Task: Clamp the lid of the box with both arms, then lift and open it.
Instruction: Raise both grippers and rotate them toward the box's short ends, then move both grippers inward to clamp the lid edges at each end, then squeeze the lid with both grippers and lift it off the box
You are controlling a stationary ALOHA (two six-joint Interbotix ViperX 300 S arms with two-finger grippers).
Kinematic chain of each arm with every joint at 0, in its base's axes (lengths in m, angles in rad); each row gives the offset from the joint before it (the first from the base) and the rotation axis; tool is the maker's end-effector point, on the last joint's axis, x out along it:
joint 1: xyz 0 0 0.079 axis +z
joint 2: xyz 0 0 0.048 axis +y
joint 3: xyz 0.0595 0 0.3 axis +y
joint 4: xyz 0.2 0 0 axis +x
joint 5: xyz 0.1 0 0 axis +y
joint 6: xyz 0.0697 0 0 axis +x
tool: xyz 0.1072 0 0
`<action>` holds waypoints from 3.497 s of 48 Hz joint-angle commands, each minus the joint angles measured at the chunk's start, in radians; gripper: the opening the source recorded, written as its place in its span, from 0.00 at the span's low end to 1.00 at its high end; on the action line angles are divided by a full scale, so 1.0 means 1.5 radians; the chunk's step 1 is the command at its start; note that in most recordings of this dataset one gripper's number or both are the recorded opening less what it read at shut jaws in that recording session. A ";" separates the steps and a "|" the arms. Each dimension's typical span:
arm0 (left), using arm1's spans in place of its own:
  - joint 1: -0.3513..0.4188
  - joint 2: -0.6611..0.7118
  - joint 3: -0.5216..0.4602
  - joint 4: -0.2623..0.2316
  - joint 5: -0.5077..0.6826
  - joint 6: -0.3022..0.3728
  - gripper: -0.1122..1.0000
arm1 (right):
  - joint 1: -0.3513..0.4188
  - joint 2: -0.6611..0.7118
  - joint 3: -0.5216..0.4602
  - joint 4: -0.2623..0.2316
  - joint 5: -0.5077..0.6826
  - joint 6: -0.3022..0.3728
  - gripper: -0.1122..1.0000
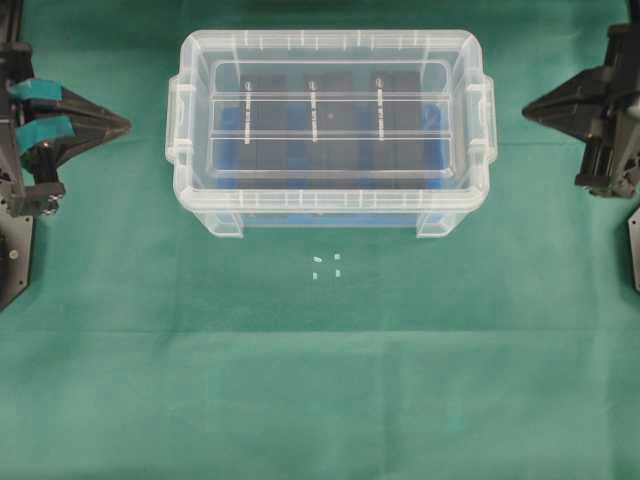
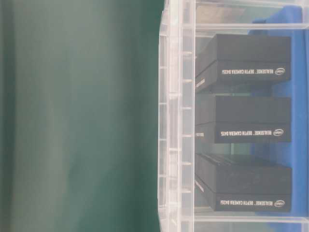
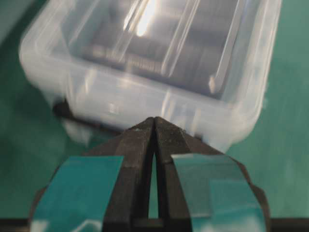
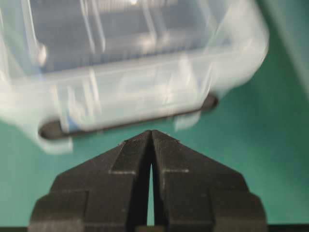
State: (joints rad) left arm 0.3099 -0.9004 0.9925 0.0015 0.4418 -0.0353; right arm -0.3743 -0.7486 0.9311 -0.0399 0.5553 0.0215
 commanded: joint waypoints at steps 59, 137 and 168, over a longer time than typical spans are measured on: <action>0.000 0.145 -0.122 0.008 0.322 0.096 0.11 | 0.007 0.105 -0.076 -0.020 0.198 -0.126 0.10; 0.038 0.392 -0.260 0.006 0.272 0.231 0.11 | 0.006 0.271 -0.187 -0.017 0.112 -0.133 0.10; 0.035 0.368 -0.262 0.005 0.280 0.225 0.11 | 0.018 0.259 -0.214 -0.016 0.120 -0.128 0.10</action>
State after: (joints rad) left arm 0.3651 -0.3267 0.6274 0.0123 0.8820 0.3083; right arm -0.3682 -0.3436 0.6719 -0.0721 0.7532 -0.1795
